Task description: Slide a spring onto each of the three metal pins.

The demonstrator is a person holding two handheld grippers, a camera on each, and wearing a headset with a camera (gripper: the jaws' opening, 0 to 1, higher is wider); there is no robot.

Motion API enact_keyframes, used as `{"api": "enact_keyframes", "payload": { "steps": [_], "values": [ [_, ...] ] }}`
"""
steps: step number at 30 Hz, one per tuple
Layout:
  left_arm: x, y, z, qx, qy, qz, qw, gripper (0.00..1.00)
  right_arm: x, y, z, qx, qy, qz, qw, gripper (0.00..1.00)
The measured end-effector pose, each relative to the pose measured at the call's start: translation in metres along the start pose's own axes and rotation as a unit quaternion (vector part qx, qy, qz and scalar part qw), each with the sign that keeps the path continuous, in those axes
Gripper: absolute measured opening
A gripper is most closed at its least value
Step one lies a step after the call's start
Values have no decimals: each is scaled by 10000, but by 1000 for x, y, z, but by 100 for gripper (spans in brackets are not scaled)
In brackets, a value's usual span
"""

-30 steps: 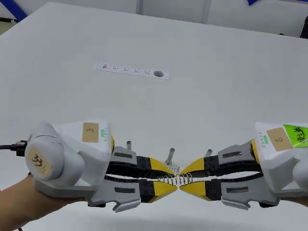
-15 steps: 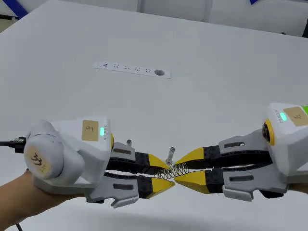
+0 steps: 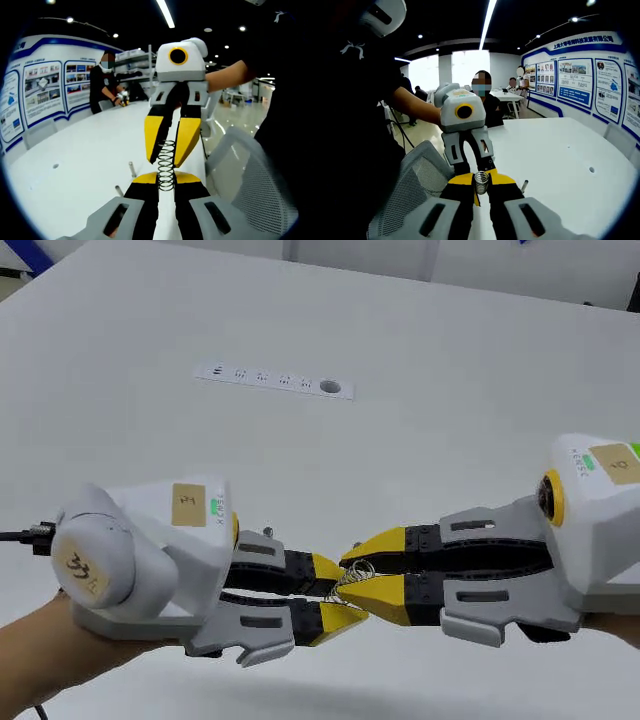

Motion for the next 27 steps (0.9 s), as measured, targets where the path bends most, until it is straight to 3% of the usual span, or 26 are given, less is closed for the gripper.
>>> {"api": "enact_keyframes", "payload": {
  "steps": [7,13,16,20,27],
  "values": [
    [3,-1,-3,-56,66,45,10000,10,1,2,3,-56,-76,56,9999,11],
    [11,-4,-16,-69,-37,15,10000,11,4,4,12,-291,-69,89,9995,11],
    [17,-3,-20,-4,-57,133,9999,13,9,8,17,-383,-75,143,9991,11],
    [21,1,-24,188,-88,265,9994,28,14,18,26,-625,-88,242,9977,11],
    [19,8,-28,436,-56,234,9988,40,11,37,36,-1010,-93,217,9946,11]
  ]
}}
Point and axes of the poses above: the centre of the closed fingertips' face, and the gripper's own axes: y roughly backward along the fingers, z roughly to its right, x roughly out of its top, the point moved 10 cm from there along y, roughly backward along the fingers, and after that the axes turned 4 degrees about y, right-handed, at the moved point
